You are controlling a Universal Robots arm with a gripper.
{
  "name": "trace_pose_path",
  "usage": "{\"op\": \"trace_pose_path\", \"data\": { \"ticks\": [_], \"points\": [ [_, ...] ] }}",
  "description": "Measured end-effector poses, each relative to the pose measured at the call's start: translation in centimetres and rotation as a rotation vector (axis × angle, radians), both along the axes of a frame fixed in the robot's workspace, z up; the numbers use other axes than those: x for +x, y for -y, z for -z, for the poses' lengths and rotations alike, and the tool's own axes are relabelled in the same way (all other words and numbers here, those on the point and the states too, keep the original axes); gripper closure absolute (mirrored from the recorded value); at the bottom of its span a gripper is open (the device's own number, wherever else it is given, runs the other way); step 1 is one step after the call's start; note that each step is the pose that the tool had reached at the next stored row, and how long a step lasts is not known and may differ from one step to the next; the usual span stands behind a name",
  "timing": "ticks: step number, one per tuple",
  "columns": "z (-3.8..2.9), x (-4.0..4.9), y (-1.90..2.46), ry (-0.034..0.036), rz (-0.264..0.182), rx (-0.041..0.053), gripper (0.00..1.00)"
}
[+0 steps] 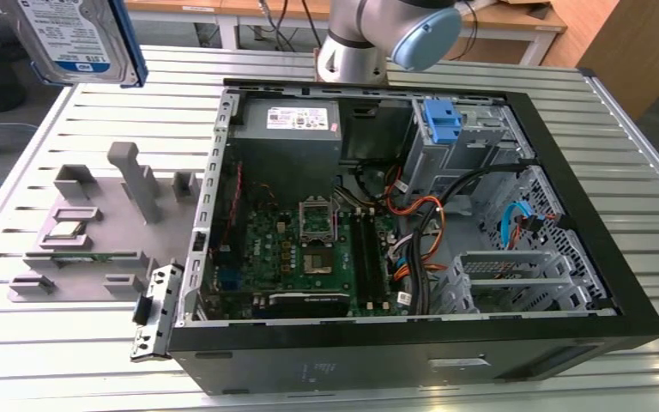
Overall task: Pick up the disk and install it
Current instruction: 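Pick up the disk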
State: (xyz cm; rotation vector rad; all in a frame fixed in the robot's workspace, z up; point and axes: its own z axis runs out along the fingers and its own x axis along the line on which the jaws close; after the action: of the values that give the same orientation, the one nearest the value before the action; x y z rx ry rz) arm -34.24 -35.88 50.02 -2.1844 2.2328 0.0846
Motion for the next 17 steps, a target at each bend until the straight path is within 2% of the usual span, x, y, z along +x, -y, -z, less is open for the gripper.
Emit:
{"op": "trace_pose_path", "data": {
  "ticks": [10,17],
  "points": [
    [0.01,2.19,0.0,0.0,0.0,0.0,0.65],
    [0.02,4.16,0.0,0.0,0.0,0.0,0.65]
  ]
}}
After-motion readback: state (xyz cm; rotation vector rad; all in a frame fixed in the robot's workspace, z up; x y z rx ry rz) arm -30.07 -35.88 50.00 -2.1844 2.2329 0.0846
